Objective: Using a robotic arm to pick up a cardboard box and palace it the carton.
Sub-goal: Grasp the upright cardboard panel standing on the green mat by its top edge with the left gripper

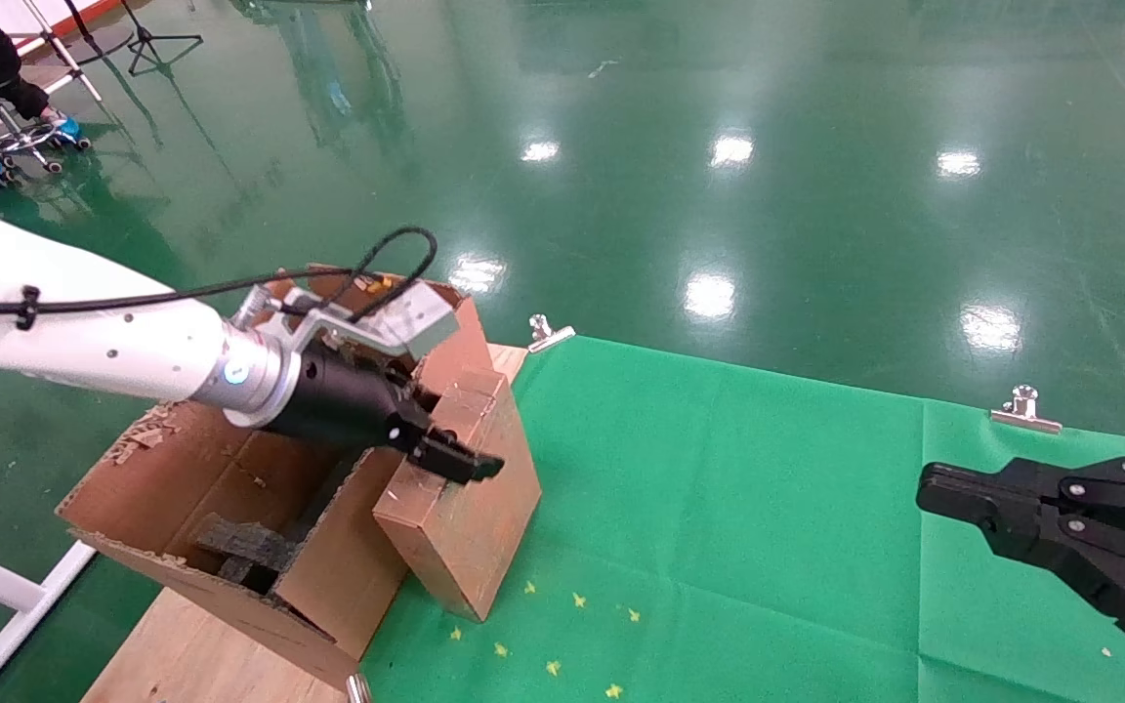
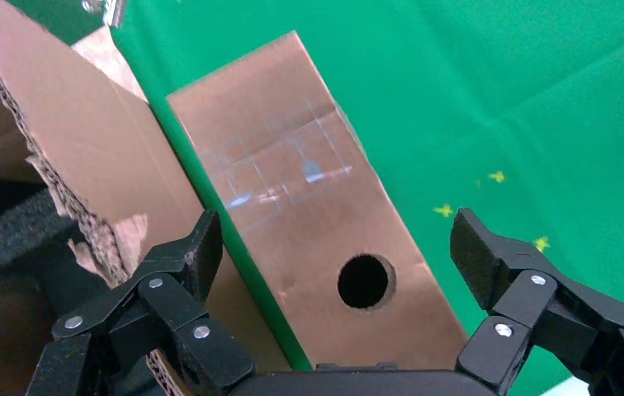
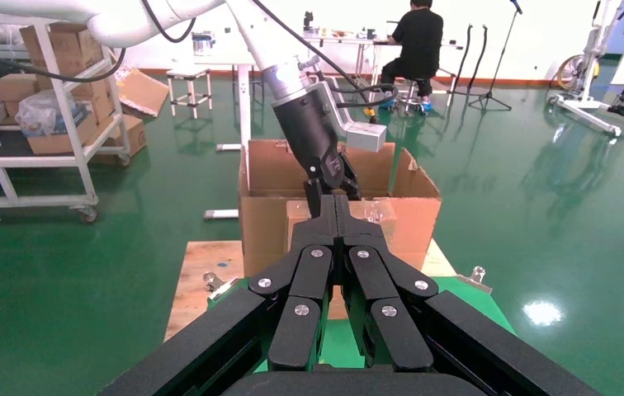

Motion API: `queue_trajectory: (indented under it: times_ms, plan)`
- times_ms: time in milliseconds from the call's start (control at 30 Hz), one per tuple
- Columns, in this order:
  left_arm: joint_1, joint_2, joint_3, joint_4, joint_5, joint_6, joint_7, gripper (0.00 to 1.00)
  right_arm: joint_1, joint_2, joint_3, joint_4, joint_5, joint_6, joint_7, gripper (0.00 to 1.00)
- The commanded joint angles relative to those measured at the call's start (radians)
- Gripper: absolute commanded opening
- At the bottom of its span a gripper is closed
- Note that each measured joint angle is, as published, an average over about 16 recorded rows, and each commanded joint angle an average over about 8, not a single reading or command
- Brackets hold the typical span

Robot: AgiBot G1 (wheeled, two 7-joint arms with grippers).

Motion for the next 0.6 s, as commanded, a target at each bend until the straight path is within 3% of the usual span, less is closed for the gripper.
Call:
queue_trajectory:
  times_ms: [33,100,133,367,400,600]
  plan:
    - [0.007,0.000,0.000,-0.001,0.001,-0.010,0.008,1.00,0.000,0.000,0.000,0.000,0.000,0.000,0.000,0.77]
    - [0.007,0.000,-0.001,-0.001,0.001,-0.014,0.011,1.00,0.000,0.000,0.000,0.000,0.000,0.000,0.000,0.99]
    - [0.008,0.000,-0.001,-0.001,0.002,-0.017,0.012,0.93,0.000,0.000,0.000,0.000,0.000,0.000,0.000,1.00]
    - [0.008,-0.001,-0.002,-0.001,0.000,-0.014,0.008,0.06,0.000,0.000,0.000,0.000,0.000,0.000,0.000,1.00]
    - [0.008,-0.001,-0.002,-0.001,0.000,-0.013,0.007,0.00,0.000,0.000,0.000,0.000,0.000,0.000,0.000,1.00]
    - [0.007,-0.001,-0.001,-0.001,0.000,-0.009,0.005,0.00,0.000,0.000,0.000,0.000,0.000,0.000,0.000,1.00]
